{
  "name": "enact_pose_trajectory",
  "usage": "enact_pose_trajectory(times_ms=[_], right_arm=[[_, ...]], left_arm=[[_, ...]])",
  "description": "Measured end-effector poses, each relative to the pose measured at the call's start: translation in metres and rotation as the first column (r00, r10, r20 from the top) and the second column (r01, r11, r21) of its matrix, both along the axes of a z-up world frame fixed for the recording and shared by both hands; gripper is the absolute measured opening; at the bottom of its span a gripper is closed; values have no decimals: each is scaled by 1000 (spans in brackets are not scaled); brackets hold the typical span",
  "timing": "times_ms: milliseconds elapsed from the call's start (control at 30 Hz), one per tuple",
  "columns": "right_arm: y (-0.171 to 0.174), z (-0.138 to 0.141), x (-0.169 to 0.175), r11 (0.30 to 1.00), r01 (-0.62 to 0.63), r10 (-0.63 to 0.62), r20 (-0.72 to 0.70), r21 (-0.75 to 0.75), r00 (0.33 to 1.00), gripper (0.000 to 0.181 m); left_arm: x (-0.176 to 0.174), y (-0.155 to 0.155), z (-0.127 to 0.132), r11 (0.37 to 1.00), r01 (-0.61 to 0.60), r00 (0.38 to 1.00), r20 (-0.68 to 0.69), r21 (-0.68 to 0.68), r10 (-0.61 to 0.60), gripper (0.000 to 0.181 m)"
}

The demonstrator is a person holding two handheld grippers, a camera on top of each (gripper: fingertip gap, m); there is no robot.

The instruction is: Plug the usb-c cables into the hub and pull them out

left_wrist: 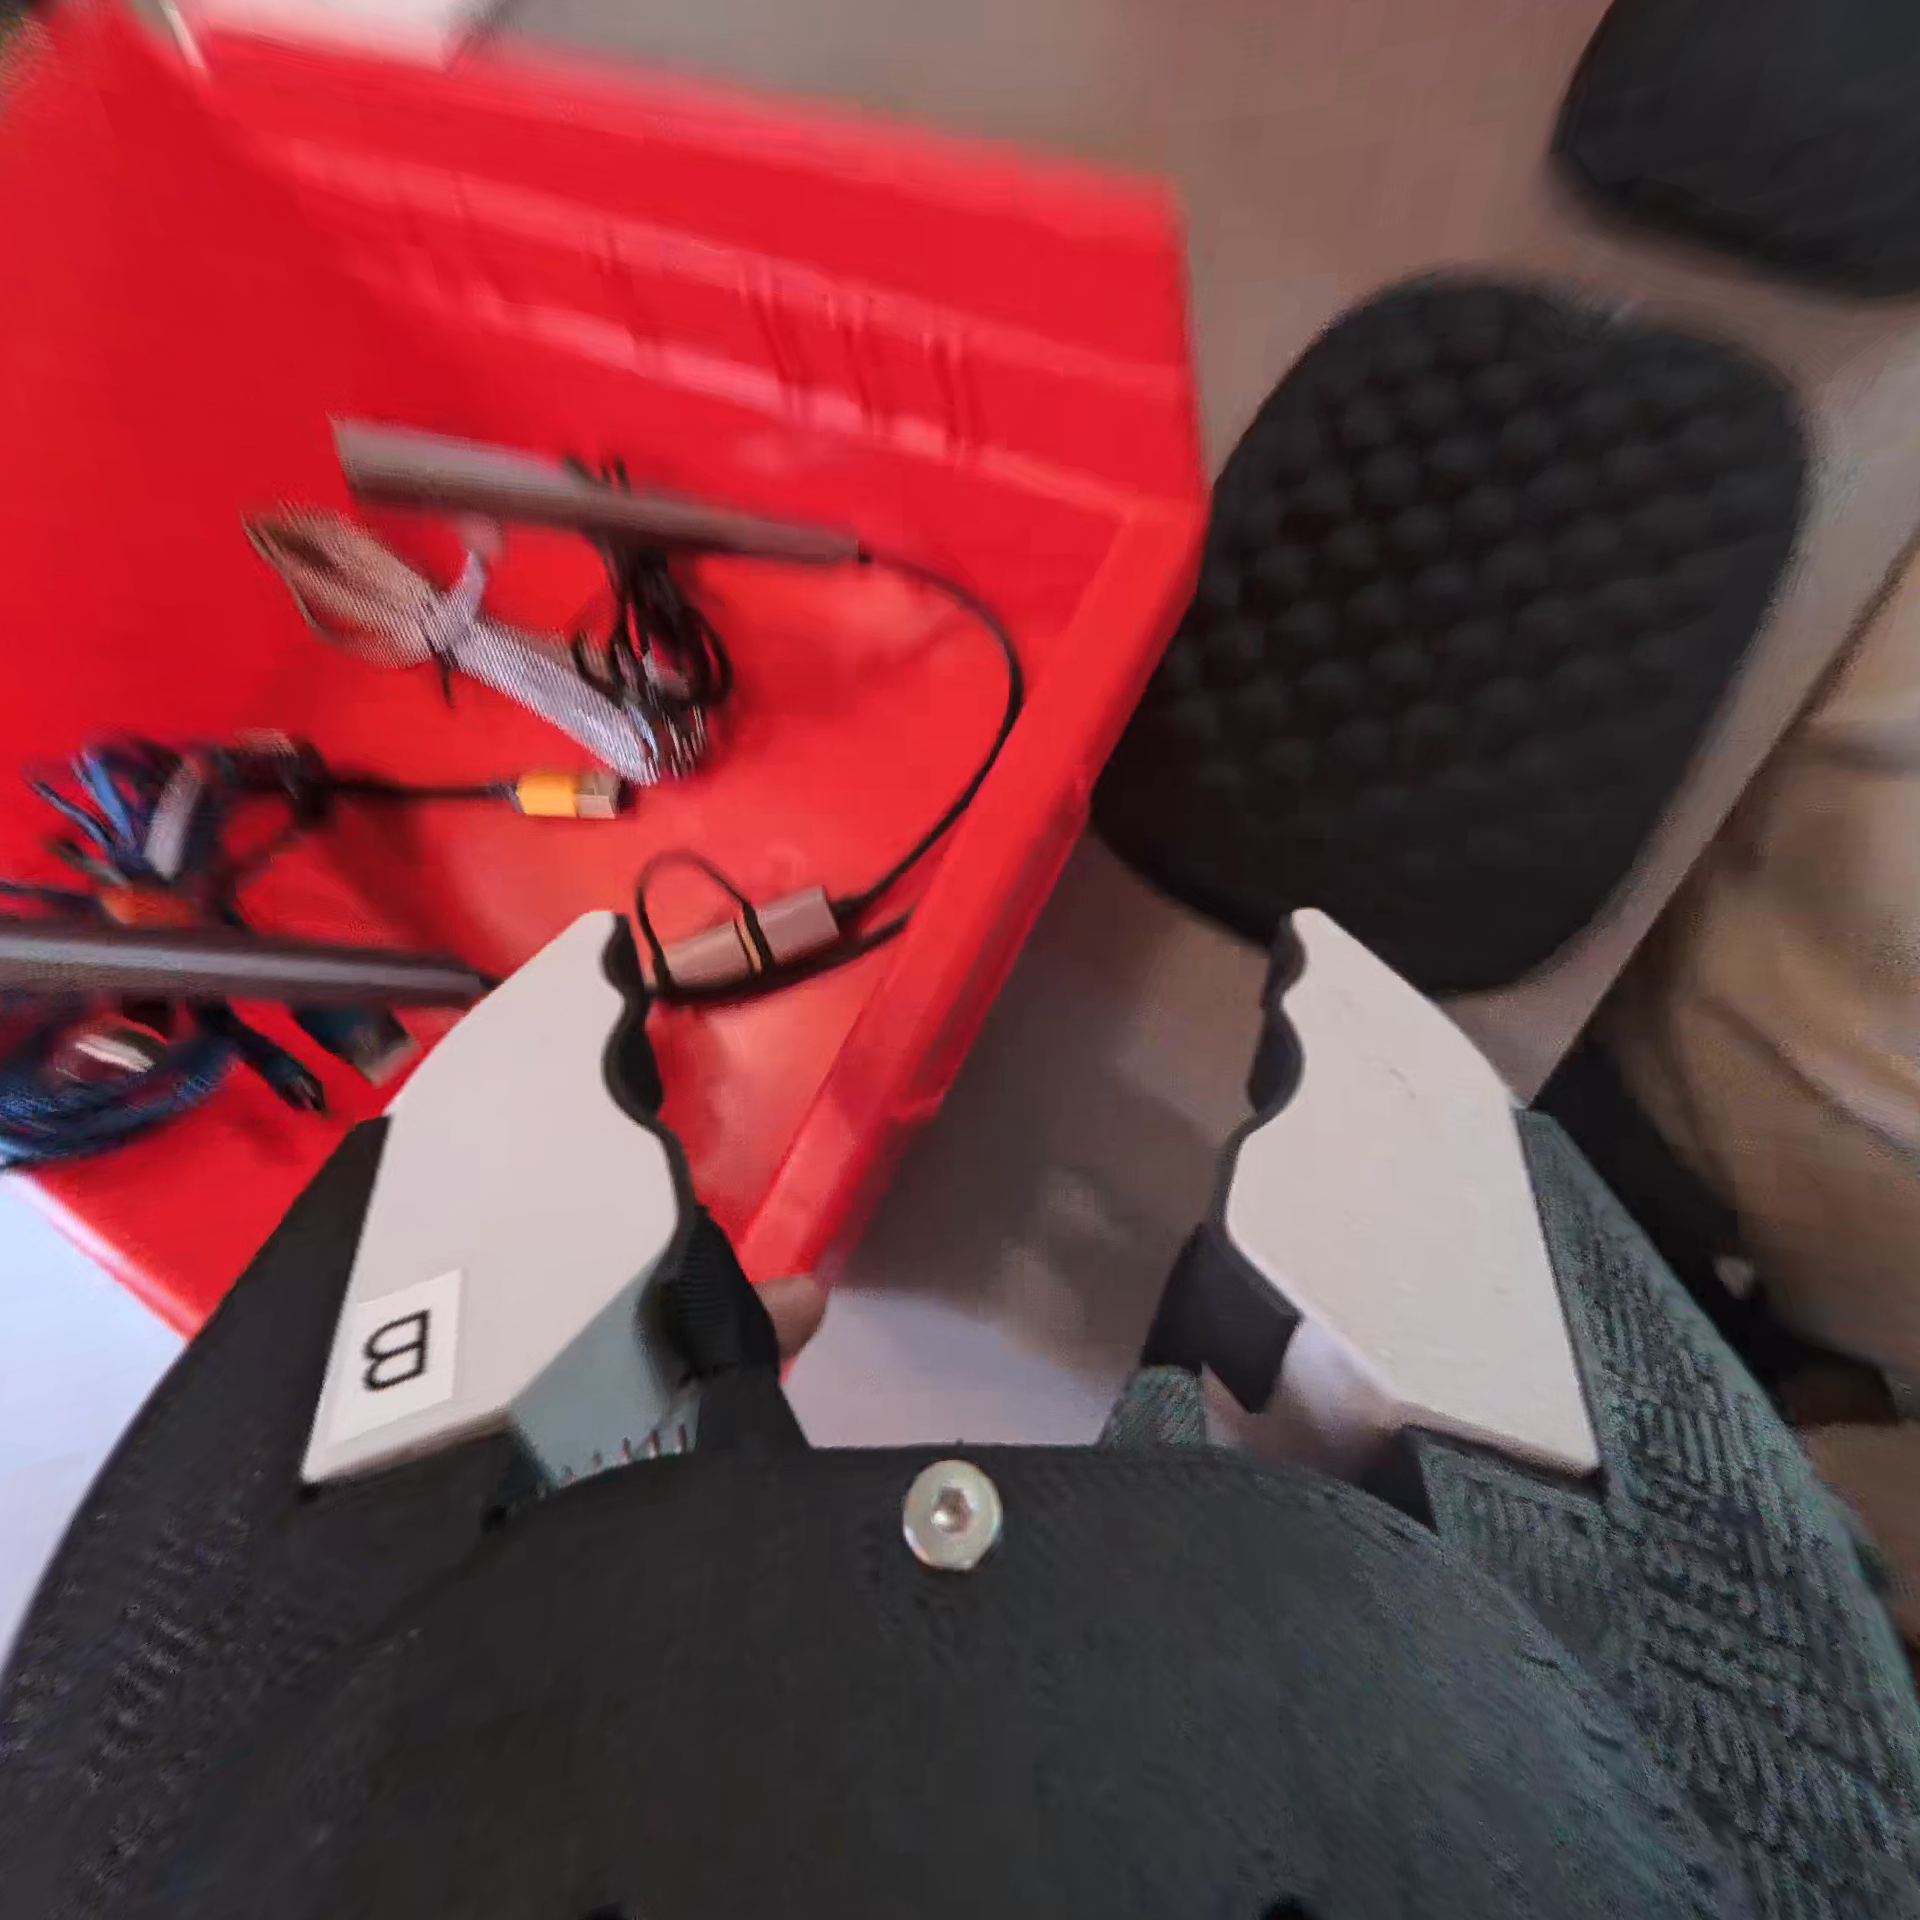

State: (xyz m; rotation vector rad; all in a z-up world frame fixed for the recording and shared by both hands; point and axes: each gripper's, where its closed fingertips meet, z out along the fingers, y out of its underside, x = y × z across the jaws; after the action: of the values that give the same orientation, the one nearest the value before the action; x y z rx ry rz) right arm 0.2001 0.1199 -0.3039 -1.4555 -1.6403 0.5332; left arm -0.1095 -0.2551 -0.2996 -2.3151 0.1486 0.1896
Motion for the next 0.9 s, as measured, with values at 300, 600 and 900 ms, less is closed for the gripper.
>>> enact_pose_trajectory(times_ms=[300, 600, 900], right_arm=[[-3, 214, 75, 992, -118, -39, -995, -50, 94, 145], [36, 207, 104, 965, 141, -224, -974, -222, -1, 20], [27, 222, 118, 968, -102, -246, -945, -229, -216, 99]], left_arm=[[49, -30, 220, 215, 403, 861, -448, 890, 239, 144], [57, -117, 232, -246, 333, 940, -301, 910, 160, 0], [32, -114, 248, -443, 174, 979, -107, 880, 174, 143]])
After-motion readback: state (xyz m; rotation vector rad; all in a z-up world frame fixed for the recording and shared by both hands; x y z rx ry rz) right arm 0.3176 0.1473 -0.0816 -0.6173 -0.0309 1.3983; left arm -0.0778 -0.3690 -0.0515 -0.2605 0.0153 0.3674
